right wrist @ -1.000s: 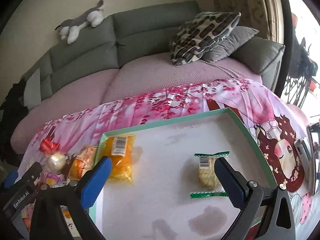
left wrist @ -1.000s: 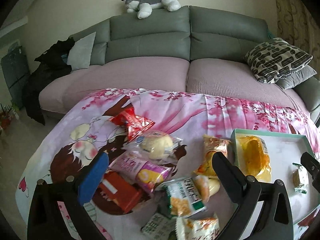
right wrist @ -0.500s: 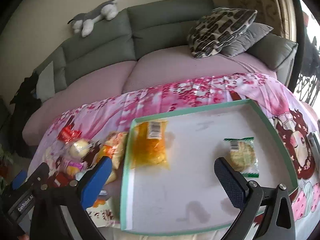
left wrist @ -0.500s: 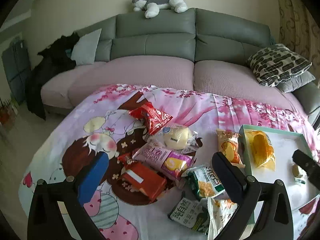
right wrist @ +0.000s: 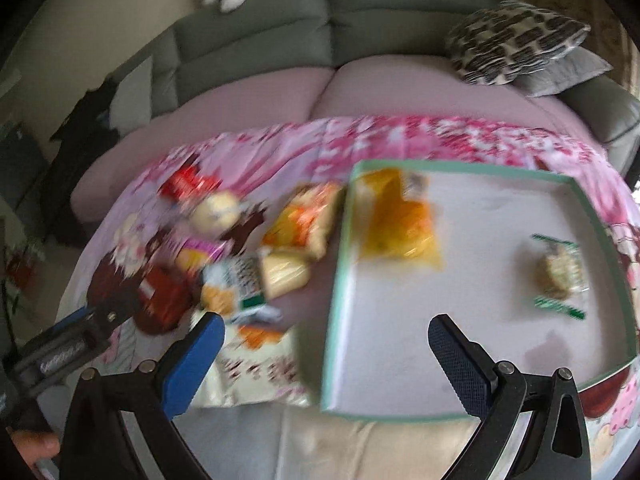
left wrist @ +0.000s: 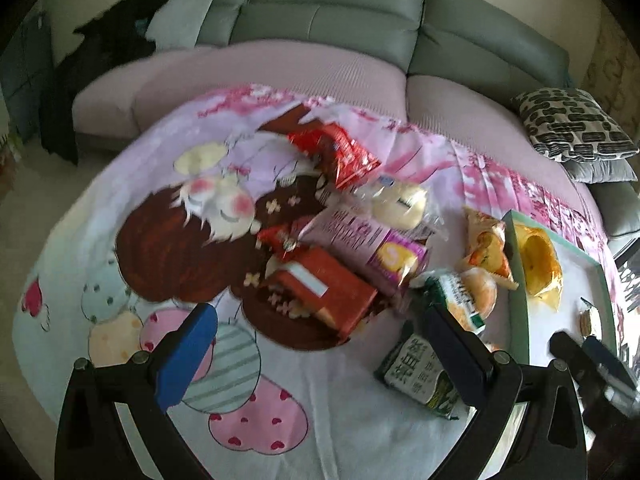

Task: Organize snacks
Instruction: 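Withdraw both open tools from the tray back toward the snack pile, then lower the right tool onto the white bag with red text and grasp it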

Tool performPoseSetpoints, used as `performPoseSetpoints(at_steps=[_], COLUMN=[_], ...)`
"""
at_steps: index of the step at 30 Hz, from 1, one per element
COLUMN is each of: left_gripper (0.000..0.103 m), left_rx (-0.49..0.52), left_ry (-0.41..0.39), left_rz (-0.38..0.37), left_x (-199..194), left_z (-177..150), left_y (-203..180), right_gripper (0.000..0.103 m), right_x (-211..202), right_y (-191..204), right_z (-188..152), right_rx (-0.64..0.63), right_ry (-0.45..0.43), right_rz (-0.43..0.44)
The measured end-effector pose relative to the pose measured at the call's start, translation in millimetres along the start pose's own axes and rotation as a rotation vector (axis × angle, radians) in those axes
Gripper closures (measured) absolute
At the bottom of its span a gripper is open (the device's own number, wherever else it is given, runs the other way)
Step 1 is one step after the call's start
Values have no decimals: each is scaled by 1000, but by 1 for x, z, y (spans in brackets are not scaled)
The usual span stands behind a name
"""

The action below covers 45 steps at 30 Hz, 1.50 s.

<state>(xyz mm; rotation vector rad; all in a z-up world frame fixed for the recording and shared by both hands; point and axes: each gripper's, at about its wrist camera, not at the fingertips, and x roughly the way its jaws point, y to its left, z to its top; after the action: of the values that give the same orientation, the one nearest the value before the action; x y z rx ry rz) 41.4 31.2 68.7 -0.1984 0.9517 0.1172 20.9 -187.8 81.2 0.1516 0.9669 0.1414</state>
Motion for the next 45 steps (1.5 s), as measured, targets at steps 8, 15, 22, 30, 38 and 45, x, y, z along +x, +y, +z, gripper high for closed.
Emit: performPoseSetpoints(at_steps=[8, 15, 22, 30, 38, 45], left_gripper=[0, 0, 0, 0, 0, 0], left_rx=[44, 35, 23, 34, 35, 47], left_ry=[99, 109, 104, 106, 100, 92], left_rz=[23, 36, 41, 37, 37, 31], left_x=[22, 28, 28, 30, 29, 27], left_z=[-9, -10, -9, -9, -8, -8], left_y=[1, 6, 10, 6, 5, 3], right_gripper=[15, 27, 28, 34, 55, 74], right_x=[18, 16, 31, 35, 30, 17], right_y=[23, 30, 29, 36, 21, 14], right_z=[-10, -9, -14, -15, -11, -7], right_rx=[-33, -37, -40, -78, -24, 9], right_ry=[76, 78, 127, 118, 99, 60], right_rz=[74, 145, 125, 83, 111, 152])
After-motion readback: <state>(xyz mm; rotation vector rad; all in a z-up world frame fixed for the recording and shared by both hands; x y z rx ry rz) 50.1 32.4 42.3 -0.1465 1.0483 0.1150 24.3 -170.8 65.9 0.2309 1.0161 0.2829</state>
